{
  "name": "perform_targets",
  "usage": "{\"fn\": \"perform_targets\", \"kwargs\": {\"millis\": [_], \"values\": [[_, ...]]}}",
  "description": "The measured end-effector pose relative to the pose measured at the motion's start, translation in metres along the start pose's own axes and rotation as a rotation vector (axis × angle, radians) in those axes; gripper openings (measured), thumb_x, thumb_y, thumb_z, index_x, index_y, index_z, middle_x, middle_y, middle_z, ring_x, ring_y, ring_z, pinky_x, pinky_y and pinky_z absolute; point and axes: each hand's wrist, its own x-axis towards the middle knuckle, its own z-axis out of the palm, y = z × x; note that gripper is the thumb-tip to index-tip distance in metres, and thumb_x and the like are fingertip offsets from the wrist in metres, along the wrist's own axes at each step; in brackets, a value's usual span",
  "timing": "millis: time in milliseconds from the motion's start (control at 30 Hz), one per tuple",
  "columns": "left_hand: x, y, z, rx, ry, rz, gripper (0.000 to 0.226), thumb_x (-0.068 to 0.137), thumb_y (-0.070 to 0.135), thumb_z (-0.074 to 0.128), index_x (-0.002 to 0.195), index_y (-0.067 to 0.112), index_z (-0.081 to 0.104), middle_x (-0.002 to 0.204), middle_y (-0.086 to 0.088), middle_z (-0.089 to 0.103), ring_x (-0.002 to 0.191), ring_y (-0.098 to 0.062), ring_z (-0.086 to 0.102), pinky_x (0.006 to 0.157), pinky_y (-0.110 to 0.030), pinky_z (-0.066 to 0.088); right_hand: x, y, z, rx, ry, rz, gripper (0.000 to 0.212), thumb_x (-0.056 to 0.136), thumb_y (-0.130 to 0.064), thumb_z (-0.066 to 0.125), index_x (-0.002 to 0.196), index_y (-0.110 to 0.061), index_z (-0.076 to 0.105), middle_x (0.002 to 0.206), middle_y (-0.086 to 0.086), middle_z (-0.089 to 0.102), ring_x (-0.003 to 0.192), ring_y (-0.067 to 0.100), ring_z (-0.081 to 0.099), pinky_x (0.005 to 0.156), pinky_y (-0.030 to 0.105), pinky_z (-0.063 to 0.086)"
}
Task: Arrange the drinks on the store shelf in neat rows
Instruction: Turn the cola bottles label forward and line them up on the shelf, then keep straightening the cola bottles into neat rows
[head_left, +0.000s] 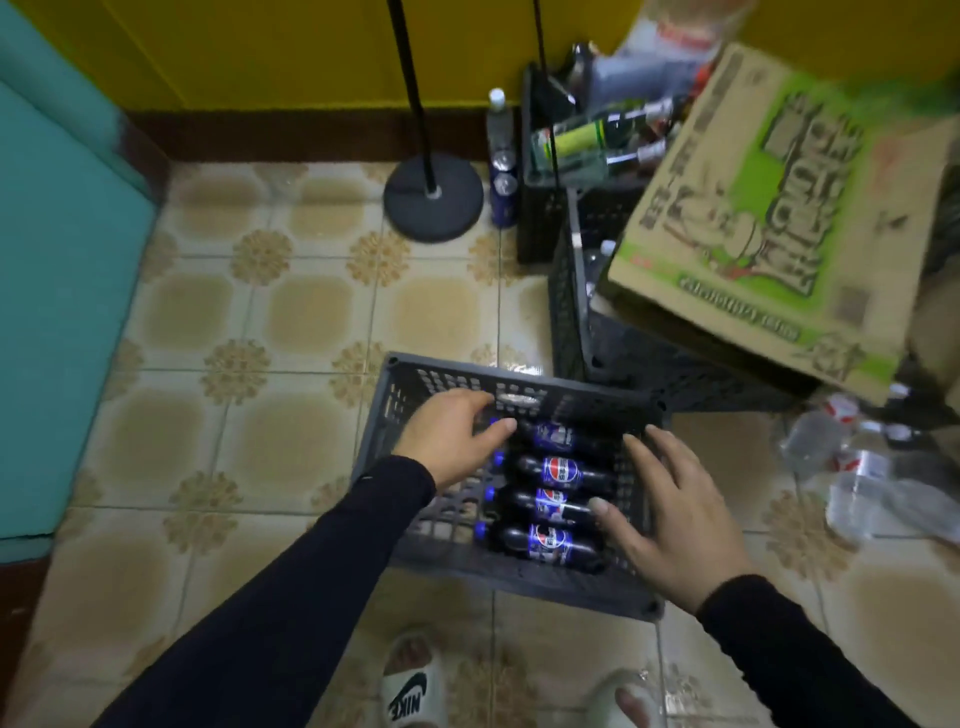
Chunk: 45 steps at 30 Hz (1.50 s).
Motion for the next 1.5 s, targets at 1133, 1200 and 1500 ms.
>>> {"fn": "perform_targets", "kwargs": {"millis": [1133,1200,1500], "values": [[-0.873,0.179,-0.259,0.282,1.451,-0.760,0.068,0.094,0.058,0.040,0.133,0.008,0.061,0.136,-0.011,0.060,0.130,-0.021,0.045,0.109,-0.032,0.033,-0.369,-0.493,-0.441,0.062,0.191,-1.523,0.083,0.091,-0.071,0.024,0.155,-0.019,0.022,0.163,0.006,0.017,0.151,0.024,0.014,0.120,0.037,0.010],[-0.924,0.180,-0.225,0.313,1.485,-0.876,0.068,0.094,0.057,0.040,0.131,0.005,0.063,0.134,-0.013,0.062,0.129,-0.023,0.046,0.109,-0.036,0.035,-0.415,-0.516,-0.425,0.070,0.152,-1.621,0.081,0.091,-0.069,0.028,0.154,-0.018,0.026,0.161,0.009,0.023,0.149,0.027,0.020,0.120,0.039,0.017],[-1.169,0.189,-0.060,0.503,1.463,-1.320,0.057,0.096,0.045,0.046,0.117,-0.003,0.069,0.119,-0.021,0.068,0.114,-0.036,0.058,0.104,-0.044,0.038,-0.675,-0.594,-0.319,0.151,-0.024,-1.999,0.075,0.097,-0.065,0.029,0.151,-0.014,0.035,0.157,0.011,0.033,0.144,0.029,0.030,0.116,0.046,0.031]]}}
